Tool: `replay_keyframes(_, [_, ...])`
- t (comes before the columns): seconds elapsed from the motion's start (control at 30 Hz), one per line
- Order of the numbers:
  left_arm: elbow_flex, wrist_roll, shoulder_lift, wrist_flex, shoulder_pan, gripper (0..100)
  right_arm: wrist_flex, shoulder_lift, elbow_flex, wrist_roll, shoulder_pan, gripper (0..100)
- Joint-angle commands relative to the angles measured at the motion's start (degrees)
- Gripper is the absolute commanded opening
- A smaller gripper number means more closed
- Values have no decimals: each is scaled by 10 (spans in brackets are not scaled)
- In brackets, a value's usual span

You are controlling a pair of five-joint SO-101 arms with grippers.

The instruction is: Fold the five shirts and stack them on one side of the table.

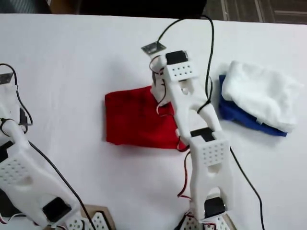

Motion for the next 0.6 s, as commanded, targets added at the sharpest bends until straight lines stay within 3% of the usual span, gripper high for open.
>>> replay_keyframes(0.0, [-24,5,-25,-4,2,26,13,-7,-4,7,6,245])
replay_keyframes(0.57, [-24,5,-25,-23,4,26,-24,-16,68,-25,22,299])
